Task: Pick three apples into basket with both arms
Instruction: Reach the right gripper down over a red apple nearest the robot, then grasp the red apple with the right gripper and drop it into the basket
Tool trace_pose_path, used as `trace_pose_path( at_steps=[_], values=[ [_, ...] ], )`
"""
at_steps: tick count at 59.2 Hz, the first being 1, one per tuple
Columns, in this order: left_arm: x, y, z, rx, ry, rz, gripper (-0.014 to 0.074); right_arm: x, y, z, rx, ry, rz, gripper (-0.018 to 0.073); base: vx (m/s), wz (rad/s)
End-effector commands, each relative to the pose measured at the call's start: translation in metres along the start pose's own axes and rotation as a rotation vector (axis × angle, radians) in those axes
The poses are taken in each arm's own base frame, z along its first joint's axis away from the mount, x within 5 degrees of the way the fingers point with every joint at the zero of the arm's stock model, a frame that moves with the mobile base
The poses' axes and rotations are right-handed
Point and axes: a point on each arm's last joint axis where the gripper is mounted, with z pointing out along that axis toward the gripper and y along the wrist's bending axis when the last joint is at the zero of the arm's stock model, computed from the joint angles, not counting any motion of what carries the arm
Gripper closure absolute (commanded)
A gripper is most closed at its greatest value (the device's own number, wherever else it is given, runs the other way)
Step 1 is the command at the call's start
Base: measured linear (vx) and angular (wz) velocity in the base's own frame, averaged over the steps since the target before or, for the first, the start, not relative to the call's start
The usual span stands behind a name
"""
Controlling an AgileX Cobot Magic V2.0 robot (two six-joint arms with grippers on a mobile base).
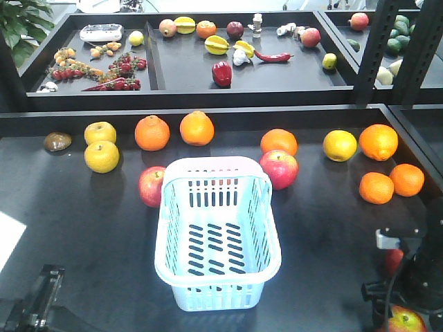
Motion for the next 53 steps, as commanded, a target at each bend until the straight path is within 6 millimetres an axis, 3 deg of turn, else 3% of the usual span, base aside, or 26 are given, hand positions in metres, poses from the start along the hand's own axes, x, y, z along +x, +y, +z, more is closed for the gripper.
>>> trace_pose_path(
  at_steps=[1,11,20,25,31,39,45,53],
  values=[
    [-0.004,-0.015,-0.003,0.147,0.019,0.032,0.0602,-0.006,-0.002,-0.004,0.007,-0.025,-0.02,-0.0064,0.0,0.0],
    [-0.004,-0.015,-0.003,0.147,0.019,0.032,0.0602,-0.006,0.0,-0.005,-0.007,-0.029,-0.035,0.003,0.0,0.0],
    [-0.004,-0.015,-0.003,0.147,0.019,0.032,0.0602,-0.005,0.003,-0.018,-0.041,-0.095,-0.051,0.0273,0.0,0.0],
    [-0.004,-0.015,-0.003,0.147,0.019,0.032,0.0602,-0.003,0.005,-0.033,-0.058,-0.155,-0.079,0.0439,0.0,0.0],
    [-0.004,-0.015,-0.003,0.147,0.019,0.032,0.0602,0.003,0.009,-0.054,-0.106,-0.233,-0.116,0.0575,0.0,0.0],
    [-0.004,-0.015,-0.003,0.147,0.019,0.032,0.0602,0.017,0.027,-0.088,-0.205,-0.363,-0.246,0.0564,0.0,0.0],
    [-0.004,-0.015,-0.003,0.147,0.019,0.032,0.0602,0.032,0.057,-0.118,-0.325,-0.509,-0.342,0.0561,0.0,0.0],
    [-0.004,-0.015,-0.003,0.147,0.019,0.032,0.0602,0.044,0.094,-0.14,-0.43,-0.665,-0.426,0.0552,0.0,0.0]
  ],
)
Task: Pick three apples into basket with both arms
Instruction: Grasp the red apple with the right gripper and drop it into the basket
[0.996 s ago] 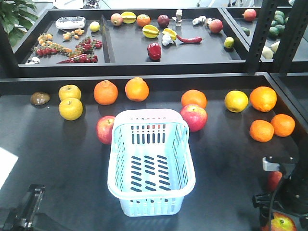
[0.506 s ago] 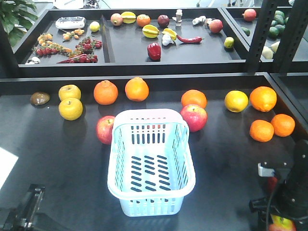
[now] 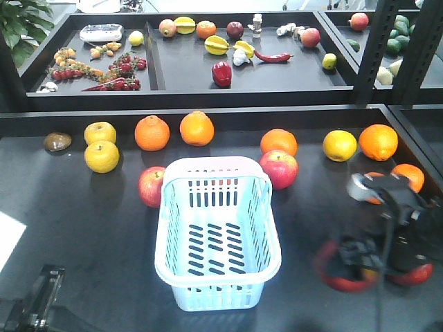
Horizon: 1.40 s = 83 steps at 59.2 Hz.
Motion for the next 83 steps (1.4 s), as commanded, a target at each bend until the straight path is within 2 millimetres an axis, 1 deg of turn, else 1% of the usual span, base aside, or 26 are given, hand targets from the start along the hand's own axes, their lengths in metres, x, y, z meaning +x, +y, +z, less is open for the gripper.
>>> trace_pose_path(
  at_steps=[1,5,12,16,20,24,29,30,35,38,42,47,51,56,59,65,71,80,81,83],
  values=[
    [-0.004,-0.015,-0.003,0.147,0.019,0.032,0.0602,-0.016,0.035,-0.016,-0.079,-0.19,-0.062,0.055,0.0,0.0],
    [-0.004,-0.015,-0.003,0.147,0.019,0.032,0.0602,-0.021,0.049,-0.012,-0.101,-0.232,-0.097,0.0544,0.0,0.0],
    [-0.004,-0.015,-0.003,0.147,0.019,0.032,0.0602,-0.028,0.066,-0.003,-0.087,-0.309,-0.172,0.052,0.0,0.0],
    [-0.004,-0.015,-0.003,0.147,0.019,0.032,0.0602,-0.036,0.074,0.002,-0.085,-0.35,-0.184,0.0489,0.0,0.0],
    [-0.004,-0.015,-0.003,0.147,0.019,0.032,0.0602,-0.044,0.08,0.009,-0.097,-0.354,-0.181,0.0443,0.0,0.0],
    [-0.004,-0.015,-0.003,0.147,0.019,0.032,0.0602,-0.052,0.081,0.019,-0.096,-0.332,-0.202,0.0363,0.0,0.0],
    [-0.004,-0.015,-0.003,0.147,0.019,0.032,0.0602,-0.06,0.08,0.03,-0.095,-0.31,-0.204,0.0223,0.0,0.0],
    [-0.004,-0.015,-0.003,0.147,0.019,0.032,0.0602,-0.062,0.08,0.032,-0.095,-0.305,-0.204,0.0184,0.0,0.0],
    [-0.004,-0.015,-0.003,0.147,0.019,0.032,0.0602,-0.068,0.081,0.039,-0.098,-0.285,-0.236,0.0044,0.0,0.0],
    [-0.004,-0.015,-0.003,0.147,0.019,0.032,0.0602,-0.071,0.082,0.04,-0.104,-0.281,-0.262,-0.0041,0.0,0.0],
    [-0.004,-0.015,-0.003,0.147,0.019,0.032,0.0602,-0.073,0.083,0.039,-0.112,-0.275,-0.275,-0.0111,0.0,0.0],
    [-0.004,-0.015,-0.003,0.147,0.019,0.032,0.0602,-0.072,0.084,0.039,-0.117,-0.268,-0.277,-0.0147,0.0,0.0],
    [-0.004,-0.015,-0.003,0.147,0.019,0.032,0.0602,-0.071,0.084,0.039,-0.126,-0.255,-0.279,-0.0141,0.0,0.0],
    [-0.004,-0.015,-0.003,0.147,0.019,0.032,0.0602,-0.068,0.086,0.038,-0.141,-0.237,-0.287,-0.0113,0.0,0.0],
    [-0.004,-0.015,-0.003,0.147,0.019,0.032,0.0602,-0.067,0.087,0.035,-0.156,-0.223,-0.292,-0.0079,0.0,0.0],
    [-0.004,-0.015,-0.003,0.147,0.018,0.032,0.0602,-0.06,0.091,0.025,-0.181,-0.185,-0.34,0.003,0.0,0.0],
    [-0.004,-0.015,-0.003,0.147,0.018,0.032,0.0602,-0.051,0.092,0.005,-0.195,-0.147,-0.374,0.0214,0.0,0.0],
    [-0.004,-0.015,-0.003,0.147,0.018,0.032,0.0602,-0.04,0.082,-0.032,-0.165,-0.141,-0.351,0.0556,0.0,0.0],
    [-0.004,-0.015,-0.003,0.147,0.018,0.032,0.0602,-0.039,0.081,-0.036,-0.157,-0.143,-0.346,0.0576,0.0,0.0],
    [-0.004,-0.015,-0.003,0.147,0.018,0.032,0.0602,-0.037,0.076,-0.044,-0.131,-0.149,-0.328,0.0574,0.0,0.0]
  ],
)
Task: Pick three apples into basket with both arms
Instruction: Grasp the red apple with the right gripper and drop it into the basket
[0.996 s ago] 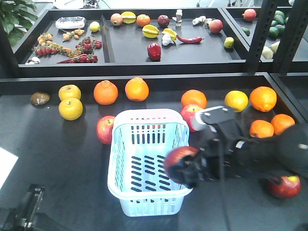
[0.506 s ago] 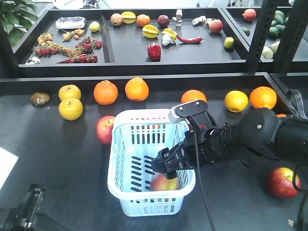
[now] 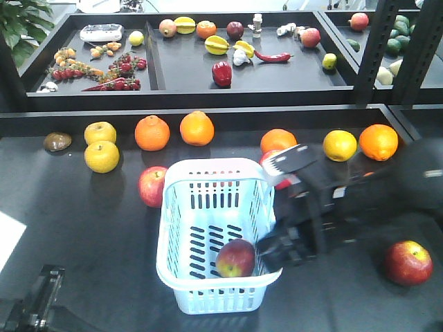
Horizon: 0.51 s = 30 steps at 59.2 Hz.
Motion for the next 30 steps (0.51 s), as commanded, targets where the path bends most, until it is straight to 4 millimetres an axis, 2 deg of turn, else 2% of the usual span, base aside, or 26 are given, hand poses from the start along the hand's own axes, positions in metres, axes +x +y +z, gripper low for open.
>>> trace_pose_path(
  at_steps=[1,10,20,27,30],
  values=[
    [-0.004,-0.015,-0.003,0.147,0.018,0.032,0.0602,-0.001,-0.001,-0.039,0.075,-0.067,0.031,0.0573,0.0,0.0],
    [-0.004,-0.015,-0.003,0.147,0.018,0.032,0.0602,0.016,-0.03,-0.072,0.299,-0.069,0.159,0.0568,0.0,0.0],
    [-0.004,-0.015,-0.003,0.147,0.018,0.032,0.0602,0.038,-0.078,-0.087,0.484,-0.041,0.344,0.0546,0.0,0.0],
    [-0.004,-0.015,-0.003,0.147,0.018,0.032,0.0602,0.055,-0.117,-0.091,0.535,-0.051,0.488,0.0466,0.0,0.0],
    [-0.004,-0.015,-0.003,0.147,0.018,0.032,0.0602,0.062,-0.134,-0.092,0.561,-0.059,0.544,0.0397,0.0,0.0]
  ],
)
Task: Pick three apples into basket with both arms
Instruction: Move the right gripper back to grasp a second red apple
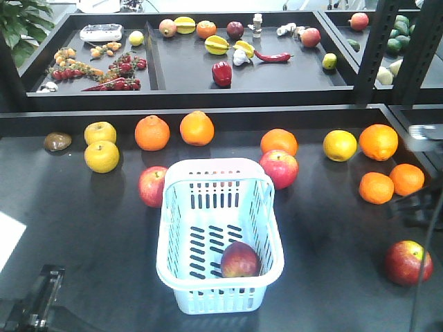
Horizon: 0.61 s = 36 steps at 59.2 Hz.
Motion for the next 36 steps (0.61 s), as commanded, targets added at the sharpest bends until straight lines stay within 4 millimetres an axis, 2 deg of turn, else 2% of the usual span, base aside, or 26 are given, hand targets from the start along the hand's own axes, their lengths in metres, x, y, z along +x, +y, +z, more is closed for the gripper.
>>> trace_pose_path(
  at_steps=[1,10,15,19,27,36],
  values=[
    [-0.004,-0.015,-0.003,0.147,0.018,0.032,0.0602,-0.01,-0.032,0.002,0.059,-0.08,0.105,0.0377,0.0,0.0],
    [-0.004,-0.015,-0.003,0.147,0.018,0.032,0.0602,-0.016,-0.068,0.019,0.07,0.006,0.232,0.009,0.0,0.0],
    [-0.004,-0.015,-0.003,0.147,0.018,0.032,0.0602,-0.025,-0.079,0.029,0.066,0.04,0.248,-0.0074,0.0,0.0],
    [-0.004,-0.015,-0.003,0.147,0.018,0.032,0.0602,-0.034,-0.085,0.037,0.067,0.046,0.247,-0.0169,0.0,0.0],
    [-0.004,-0.015,-0.003,0.147,0.018,0.032,0.0602,-0.051,-0.096,0.053,0.066,0.067,0.237,-0.0165,0.0,0.0],
    [-0.004,-0.015,-0.003,0.147,0.018,0.032,0.0602,-0.062,-0.105,0.068,0.062,0.107,0.226,-0.0146,0.0,0.0]
  ],
)
